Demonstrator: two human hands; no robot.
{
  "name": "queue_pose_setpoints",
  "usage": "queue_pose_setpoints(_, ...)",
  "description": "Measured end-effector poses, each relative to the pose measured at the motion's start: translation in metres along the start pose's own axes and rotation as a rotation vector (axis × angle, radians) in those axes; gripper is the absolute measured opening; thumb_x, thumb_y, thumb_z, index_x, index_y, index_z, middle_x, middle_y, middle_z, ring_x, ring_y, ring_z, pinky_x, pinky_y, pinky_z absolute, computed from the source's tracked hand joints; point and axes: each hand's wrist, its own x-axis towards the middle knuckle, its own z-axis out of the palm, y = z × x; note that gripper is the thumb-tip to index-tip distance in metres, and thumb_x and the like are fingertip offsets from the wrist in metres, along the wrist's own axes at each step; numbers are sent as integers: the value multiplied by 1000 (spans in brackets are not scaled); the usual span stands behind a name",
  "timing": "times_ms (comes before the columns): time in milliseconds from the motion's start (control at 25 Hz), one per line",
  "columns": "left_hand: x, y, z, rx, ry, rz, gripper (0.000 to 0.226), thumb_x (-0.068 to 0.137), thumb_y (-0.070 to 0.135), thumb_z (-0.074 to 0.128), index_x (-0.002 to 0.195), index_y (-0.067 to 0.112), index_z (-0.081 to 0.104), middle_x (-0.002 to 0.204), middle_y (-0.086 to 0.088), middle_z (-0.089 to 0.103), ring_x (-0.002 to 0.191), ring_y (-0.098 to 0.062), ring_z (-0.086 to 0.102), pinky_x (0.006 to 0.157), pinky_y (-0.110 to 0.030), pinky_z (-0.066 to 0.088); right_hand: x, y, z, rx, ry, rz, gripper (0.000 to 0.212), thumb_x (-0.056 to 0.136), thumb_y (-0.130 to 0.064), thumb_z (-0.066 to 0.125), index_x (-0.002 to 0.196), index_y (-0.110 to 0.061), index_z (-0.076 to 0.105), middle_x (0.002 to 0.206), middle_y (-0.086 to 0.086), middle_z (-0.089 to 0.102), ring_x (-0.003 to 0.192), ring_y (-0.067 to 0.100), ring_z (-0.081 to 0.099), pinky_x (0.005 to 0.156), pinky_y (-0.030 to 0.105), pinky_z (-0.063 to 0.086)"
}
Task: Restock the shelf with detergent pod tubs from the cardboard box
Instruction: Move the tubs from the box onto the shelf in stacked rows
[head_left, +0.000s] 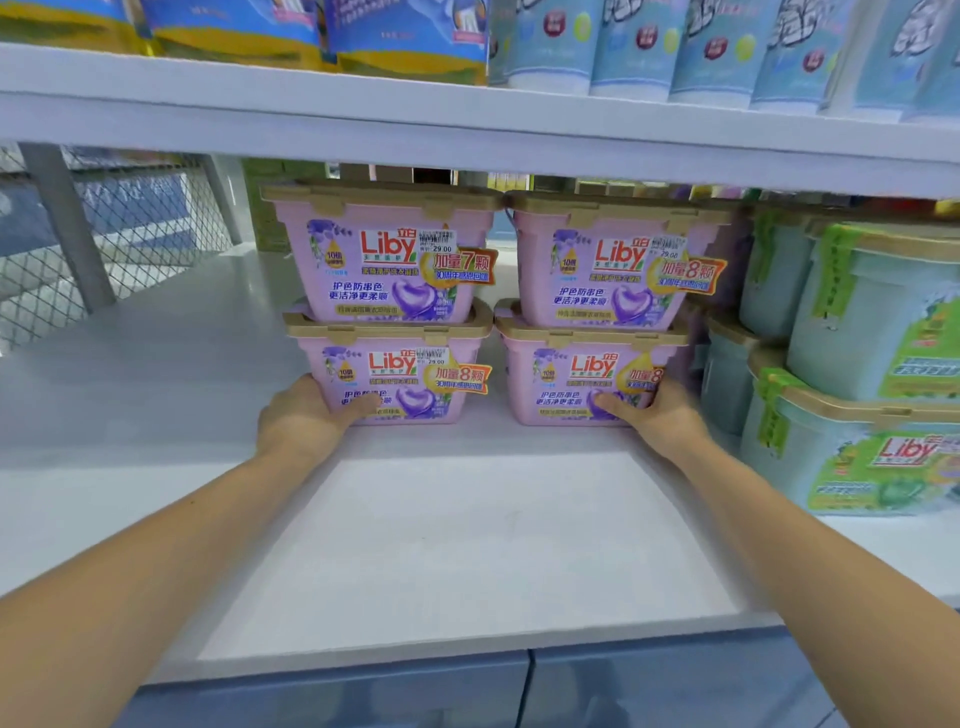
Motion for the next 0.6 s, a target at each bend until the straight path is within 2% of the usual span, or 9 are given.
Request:
queue_pose_setpoints(240,12,24,18,26,-36,-7,58,78,51,63,116,7,56,123,-18,62,112,-38,57,89,-40,45,16,1,-8,2,7,18,58,73,-36,74,122,-13,53,126,9,62,114,29,57,96,34,42)
queue_pose_setpoints(600,18,28,27,36,-16,1,59,80,52,61,116,6,54,123,-18,62,113,-37,55,93,-40,44,26,3,-8,13,-26,19,56,77,-31,71,125,-12,51,131,9,58,121,30,52,101,34,37)
